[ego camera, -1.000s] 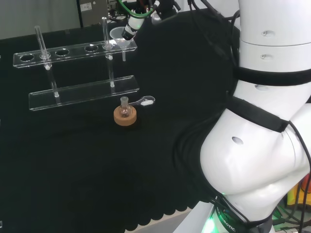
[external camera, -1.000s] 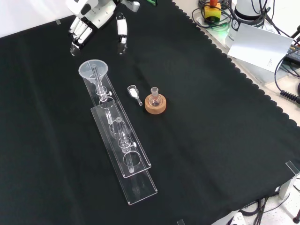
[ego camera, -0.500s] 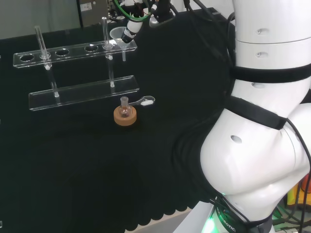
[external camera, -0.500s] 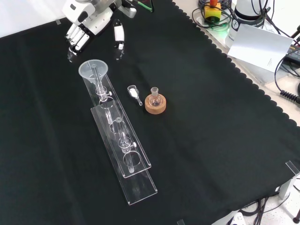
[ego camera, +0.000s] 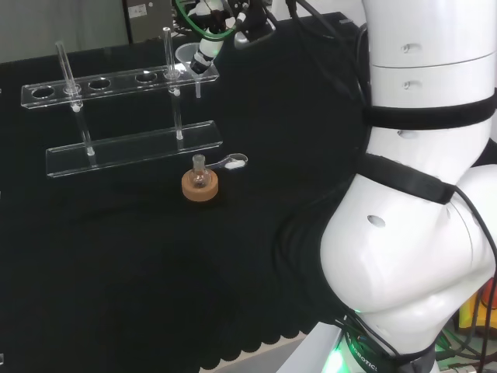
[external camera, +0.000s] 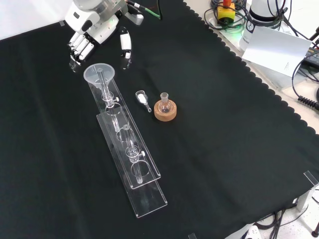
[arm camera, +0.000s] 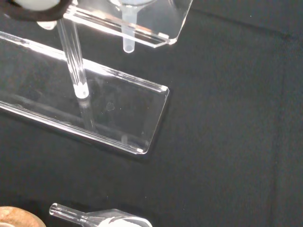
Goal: Pick up the funnel from the transparent funnel stand.
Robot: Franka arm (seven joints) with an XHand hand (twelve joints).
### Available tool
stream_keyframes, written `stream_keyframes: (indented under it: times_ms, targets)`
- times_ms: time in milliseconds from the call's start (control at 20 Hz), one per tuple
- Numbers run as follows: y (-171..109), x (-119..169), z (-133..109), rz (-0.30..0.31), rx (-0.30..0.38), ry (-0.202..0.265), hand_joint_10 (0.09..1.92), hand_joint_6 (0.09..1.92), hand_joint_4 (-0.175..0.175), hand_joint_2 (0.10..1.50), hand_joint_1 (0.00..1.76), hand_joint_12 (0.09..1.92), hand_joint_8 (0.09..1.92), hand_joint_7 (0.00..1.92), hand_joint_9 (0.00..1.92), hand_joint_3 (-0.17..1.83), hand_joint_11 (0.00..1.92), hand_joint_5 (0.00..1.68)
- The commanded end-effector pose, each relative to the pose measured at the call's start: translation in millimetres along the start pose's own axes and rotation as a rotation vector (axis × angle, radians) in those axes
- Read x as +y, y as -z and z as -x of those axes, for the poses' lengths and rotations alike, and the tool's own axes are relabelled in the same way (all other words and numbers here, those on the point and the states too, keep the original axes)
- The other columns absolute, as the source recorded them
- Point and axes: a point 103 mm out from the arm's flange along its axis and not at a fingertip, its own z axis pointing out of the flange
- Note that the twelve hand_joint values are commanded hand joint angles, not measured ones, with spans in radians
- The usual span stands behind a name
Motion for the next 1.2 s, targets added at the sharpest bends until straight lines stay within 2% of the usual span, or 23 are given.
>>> stream_keyframes:
  times_ms: [50,400,500,700,850,1150,1200]
  targets:
    - [-3.7,6.8,-3.8,-0.007,0.004,0.006,0.83,0.09,-0.039,0.67,0.59,1.42,0.43,0.0,0.13,0.34,0.14,0.05]
    - [-7.3,13.6,-2.6,-0.016,0.013,0.035,0.77,0.09,-0.041,0.67,0.57,1.42,0.57,0.0,0.28,0.33,0.16,0.05]
    - [-10.7,15.4,0.6,-0.017,0.019,0.03,0.75,0.09,-0.041,0.67,0.57,1.42,0.62,0.0,0.3,0.33,0.16,0.05]
    - [-14.0,17.4,6.4,-0.022,0.007,0.01,0.74,0.09,-0.041,0.67,0.57,1.42,0.65,0.0,0.27,0.32,0.16,0.05]
    - [-12.6,16.9,2.8,-0.02,-0.014,-0.003,0.77,0.09,-0.04,0.67,0.56,1.42,0.61,0.0,0.21,0.31,0.14,0.05]
    - [-17.2,22.1,1.7,-0.035,-0.013,-0.002,0.79,0.09,-0.039,0.68,0.57,1.42,0.56,0.0,0.17,0.31,0.12,0.04]
    - [-12.6,20.7,-19.5,-0.035,-0.032,-0.013,0.79,0.09,-0.039,0.68,0.57,1.42,0.56,0.0,0.16,0.31,0.12,0.04]
